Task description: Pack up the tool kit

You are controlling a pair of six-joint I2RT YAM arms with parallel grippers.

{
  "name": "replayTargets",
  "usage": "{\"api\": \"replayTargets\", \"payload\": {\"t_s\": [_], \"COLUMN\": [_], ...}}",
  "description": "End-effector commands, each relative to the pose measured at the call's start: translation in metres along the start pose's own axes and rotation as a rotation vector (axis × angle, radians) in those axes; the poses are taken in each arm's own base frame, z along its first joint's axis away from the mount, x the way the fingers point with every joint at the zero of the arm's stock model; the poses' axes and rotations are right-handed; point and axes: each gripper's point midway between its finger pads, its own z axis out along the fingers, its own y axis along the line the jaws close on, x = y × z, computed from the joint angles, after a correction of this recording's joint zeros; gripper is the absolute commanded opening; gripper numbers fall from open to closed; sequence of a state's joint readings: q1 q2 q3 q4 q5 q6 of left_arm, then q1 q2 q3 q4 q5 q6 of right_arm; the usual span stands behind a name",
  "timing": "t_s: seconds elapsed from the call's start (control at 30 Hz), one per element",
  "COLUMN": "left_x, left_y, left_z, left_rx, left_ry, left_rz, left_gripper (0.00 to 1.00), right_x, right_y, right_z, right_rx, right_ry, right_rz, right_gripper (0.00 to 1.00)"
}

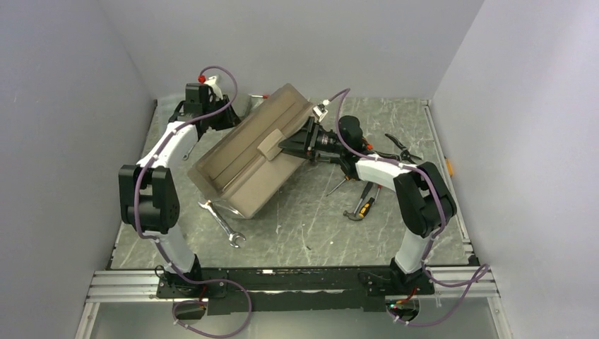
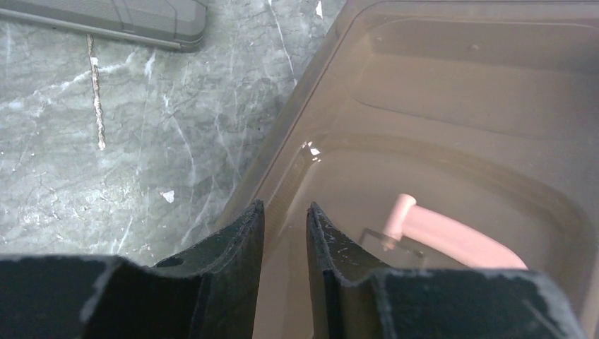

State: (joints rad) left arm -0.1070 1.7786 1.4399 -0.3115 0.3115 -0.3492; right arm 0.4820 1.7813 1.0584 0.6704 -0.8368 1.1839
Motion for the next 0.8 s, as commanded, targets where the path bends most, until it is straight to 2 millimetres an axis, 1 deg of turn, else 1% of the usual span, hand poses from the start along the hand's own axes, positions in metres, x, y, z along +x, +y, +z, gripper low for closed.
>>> {"api": "replayTargets", "payload": {"t_s": [0.0,0.13,0.3,0.4,0.57,0.73,0.77], "left_x": [0.16,0.161,0.169,0.177,0.185,0.192,0.194], "left_y": [-0.078,-0.083,-0.104,-0.113,-0.121,-0.126,-0.131], "left_z": [-0.041,-0.046,-0.058,-0.067,-0.08,-0.085,-0.086], "left_rx": [0.206,0.202,0.213,0.212,0.147,0.117,0.12], "left_ry": [0.585,0.551,0.512,0.498,0.469,0.45,0.449], "left_rz": [-0.124,-0.143,-0.122,-0.109,-0.05,-0.026,-0.017], "left_gripper": [0.34,0.33,0.34,0.34,0.34,0.34,0.34], "right_x": [0.006,0.005,-0.001,-0.003,-0.004,-0.007,-0.007], "right_y": [-0.046,-0.033,-0.015,-0.006,-0.005,0.001,0.001], "right_z": [0.015,0.017,0.015,0.015,0.015,0.018,0.018], "right_rx": [0.064,0.01,-0.073,-0.133,-0.158,-0.165,-0.158], "right_ry": [-0.09,-0.135,-0.191,-0.196,-0.202,-0.193,-0.19], "right_rz": [0.082,0.102,0.112,0.114,0.126,0.112,0.113], "right_gripper": [0.56,0.56,0.56,0.54,0.52,0.46,0.43]}}
